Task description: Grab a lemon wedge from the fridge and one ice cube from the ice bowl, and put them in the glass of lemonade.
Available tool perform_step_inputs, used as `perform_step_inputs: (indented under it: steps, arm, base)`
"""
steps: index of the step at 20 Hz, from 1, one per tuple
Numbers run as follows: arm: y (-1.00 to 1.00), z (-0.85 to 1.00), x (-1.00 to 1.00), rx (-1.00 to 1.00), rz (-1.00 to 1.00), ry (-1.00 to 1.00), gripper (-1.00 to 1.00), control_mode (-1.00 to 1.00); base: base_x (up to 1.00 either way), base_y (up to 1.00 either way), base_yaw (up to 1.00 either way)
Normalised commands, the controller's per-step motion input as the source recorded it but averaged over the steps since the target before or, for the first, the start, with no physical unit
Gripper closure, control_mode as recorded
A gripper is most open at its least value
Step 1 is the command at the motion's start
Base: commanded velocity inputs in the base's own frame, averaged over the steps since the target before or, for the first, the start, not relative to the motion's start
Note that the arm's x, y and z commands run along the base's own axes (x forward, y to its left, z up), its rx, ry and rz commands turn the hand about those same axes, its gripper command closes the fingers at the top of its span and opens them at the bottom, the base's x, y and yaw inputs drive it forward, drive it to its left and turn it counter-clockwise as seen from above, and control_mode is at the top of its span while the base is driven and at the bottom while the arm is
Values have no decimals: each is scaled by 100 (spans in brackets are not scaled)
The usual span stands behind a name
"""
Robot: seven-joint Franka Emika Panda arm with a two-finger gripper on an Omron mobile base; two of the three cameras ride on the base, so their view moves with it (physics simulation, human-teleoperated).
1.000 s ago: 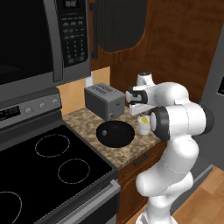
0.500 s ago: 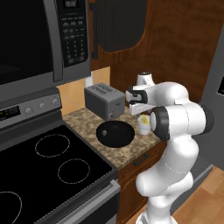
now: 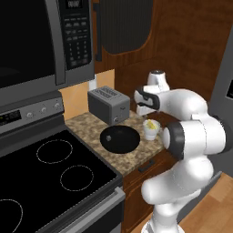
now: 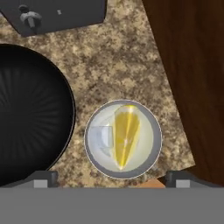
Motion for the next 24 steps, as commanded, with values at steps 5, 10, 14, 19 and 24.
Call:
perform_step_inputs:
  steps: [5,10,14,19,24]
  arm:
    - [-1,19,-47,9,0,-22,-100,-100]
    - [0,15,-47,9,0,-18,-100,-100]
    - [-5,20,-53,12,0,-21,-100,-100]
    - [-1,30,-54,12,0,-18,-100,-100]
    - [1,41,-37,8,0,-20,-100,-100]
  base:
    - [0,0,0]
    - [0,0,0]
    - [0,0,0]
    - [0,0,0]
    - [0,0,0]
